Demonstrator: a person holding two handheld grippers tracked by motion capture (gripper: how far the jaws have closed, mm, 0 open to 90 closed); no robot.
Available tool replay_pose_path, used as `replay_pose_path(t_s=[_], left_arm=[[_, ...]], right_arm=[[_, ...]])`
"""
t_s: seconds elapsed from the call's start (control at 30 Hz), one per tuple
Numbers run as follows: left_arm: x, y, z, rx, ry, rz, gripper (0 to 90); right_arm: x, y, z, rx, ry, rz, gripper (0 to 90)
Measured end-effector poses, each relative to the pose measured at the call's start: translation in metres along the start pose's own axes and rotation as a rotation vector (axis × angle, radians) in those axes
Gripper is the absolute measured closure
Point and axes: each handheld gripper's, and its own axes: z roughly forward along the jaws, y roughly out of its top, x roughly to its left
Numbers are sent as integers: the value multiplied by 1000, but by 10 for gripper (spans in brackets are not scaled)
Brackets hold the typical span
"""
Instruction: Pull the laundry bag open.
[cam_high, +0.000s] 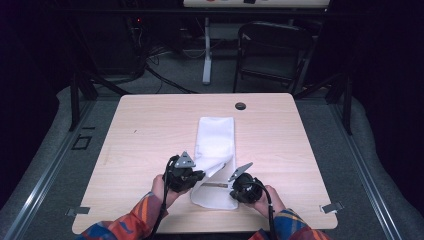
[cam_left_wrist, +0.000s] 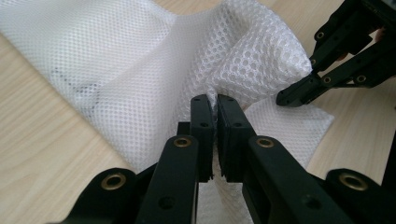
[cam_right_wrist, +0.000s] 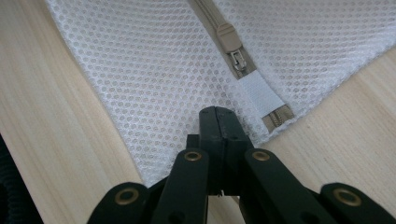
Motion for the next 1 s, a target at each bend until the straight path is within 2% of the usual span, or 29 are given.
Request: replay_pose_path(t_s=[0.37, 0.8, 0.87, 0.97, 1.0], left_arm=[[11, -9, -15, 27, 58, 5, 862], [19, -20, -24, 60, 75, -21, 865], [19, -21, -24, 65, 76, -27, 865], [21, -23, -24, 85, 74, -22, 866], [21, -23, -24, 98, 71, -22, 866]], right_arm=[[0, 0, 0, -1, 0, 15, 900], [0, -1, -2, 27, -31, 46, 900], [0, -1, -3, 43, -36, 37, 900], [1, -2, -4, 48, -50, 45, 900], [1, -2, -5, 65, -54, 39, 900]])
